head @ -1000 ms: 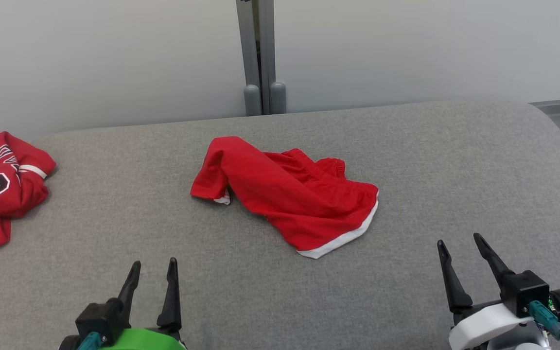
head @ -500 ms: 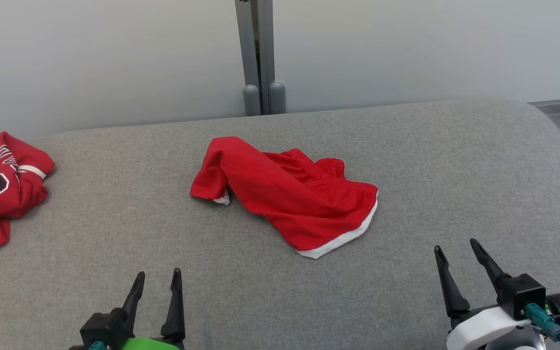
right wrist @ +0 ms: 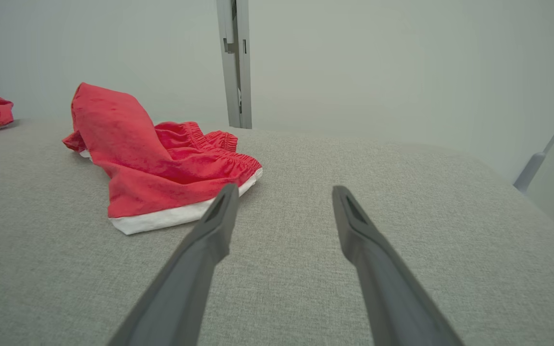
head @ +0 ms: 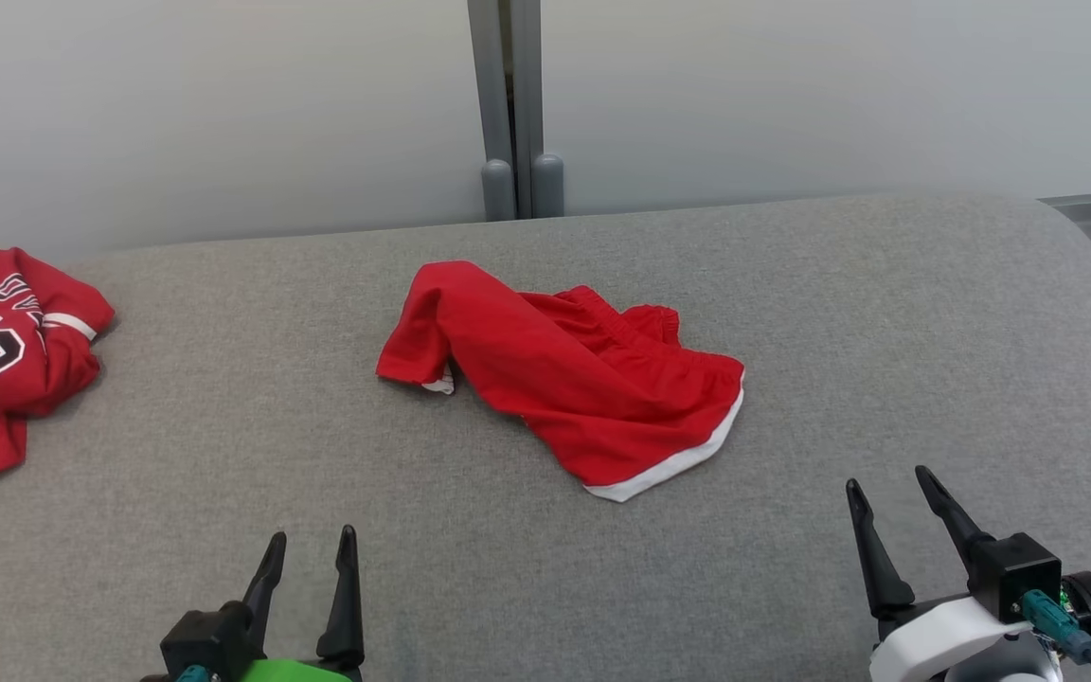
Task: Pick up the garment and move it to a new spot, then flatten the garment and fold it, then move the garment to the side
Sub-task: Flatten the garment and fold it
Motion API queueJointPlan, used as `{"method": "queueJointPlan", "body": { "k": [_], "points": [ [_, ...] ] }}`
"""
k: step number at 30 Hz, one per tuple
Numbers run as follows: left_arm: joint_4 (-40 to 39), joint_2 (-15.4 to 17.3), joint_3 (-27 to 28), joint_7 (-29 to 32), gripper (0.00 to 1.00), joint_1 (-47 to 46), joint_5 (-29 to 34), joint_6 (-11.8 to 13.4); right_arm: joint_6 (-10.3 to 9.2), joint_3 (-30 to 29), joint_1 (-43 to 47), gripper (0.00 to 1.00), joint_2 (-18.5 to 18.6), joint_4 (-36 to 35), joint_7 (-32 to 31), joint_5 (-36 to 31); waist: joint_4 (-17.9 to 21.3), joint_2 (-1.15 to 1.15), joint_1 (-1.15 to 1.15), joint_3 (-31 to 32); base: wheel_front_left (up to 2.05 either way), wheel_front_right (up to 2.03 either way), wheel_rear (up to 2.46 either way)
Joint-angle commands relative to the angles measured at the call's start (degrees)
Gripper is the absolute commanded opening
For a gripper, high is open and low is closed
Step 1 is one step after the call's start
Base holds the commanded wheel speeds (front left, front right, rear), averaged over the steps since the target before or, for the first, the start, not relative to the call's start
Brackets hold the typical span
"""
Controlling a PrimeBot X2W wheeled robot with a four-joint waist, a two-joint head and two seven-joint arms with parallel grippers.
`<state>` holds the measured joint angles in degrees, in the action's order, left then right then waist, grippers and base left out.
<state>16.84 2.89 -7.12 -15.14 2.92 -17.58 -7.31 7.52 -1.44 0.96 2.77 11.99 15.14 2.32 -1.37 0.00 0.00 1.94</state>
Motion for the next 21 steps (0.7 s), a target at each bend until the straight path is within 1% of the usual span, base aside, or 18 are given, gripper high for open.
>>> {"method": "queueJointPlan", "body": {
  "k": [1,7,11,15,21],
  "points": [
    [0.2,0.0,-0.2,0.0,1.00,-0.8,-0.1,-0.2,-0.06,-0.1,-0.6,1.00,0.2,0.2,0.0,-0.4,-0.4,0.00,0.00,-0.3,0.00,0.00,0.00],
    [0.8,0.0,-1.6,0.0,1.00,-1.9,-0.1,-0.3,-0.06,0.1,-5.1,1.00,0.2,0.7,0.0,-3.6,-1.8,0.00,0.00,-1.7,0.00,0.00,0.00],
    [0.5,0.1,-2.1,0.0,1.00,-2.9,-0.4,-0.3,-0.06,-0.2,-10.5,1.00,0.2,3.8,0.0,-5.9,-3.4,0.00,0.00,-3.2,0.00,0.00,0.00],
    [-0.2,0.1,-2.9,0.0,1.00,-4.0,-1.1,-0.2,-0.06,-1.9,-17.4,1.00,0.2,12.8,-0.1,-7.1,-5.7,0.00,0.00,-5.5,0.00,0.00,0.00],
    [-0.5,0.1,-3.7,0.0,1.00,-5.7,-2.1,-0.2,-0.06,-4.9,-25.9,1.00,0.3,25.5,-3.1,-9.5,-9.7,0.00,0.00,-8.7,0.00,0.00,0.00]
  ]
}}
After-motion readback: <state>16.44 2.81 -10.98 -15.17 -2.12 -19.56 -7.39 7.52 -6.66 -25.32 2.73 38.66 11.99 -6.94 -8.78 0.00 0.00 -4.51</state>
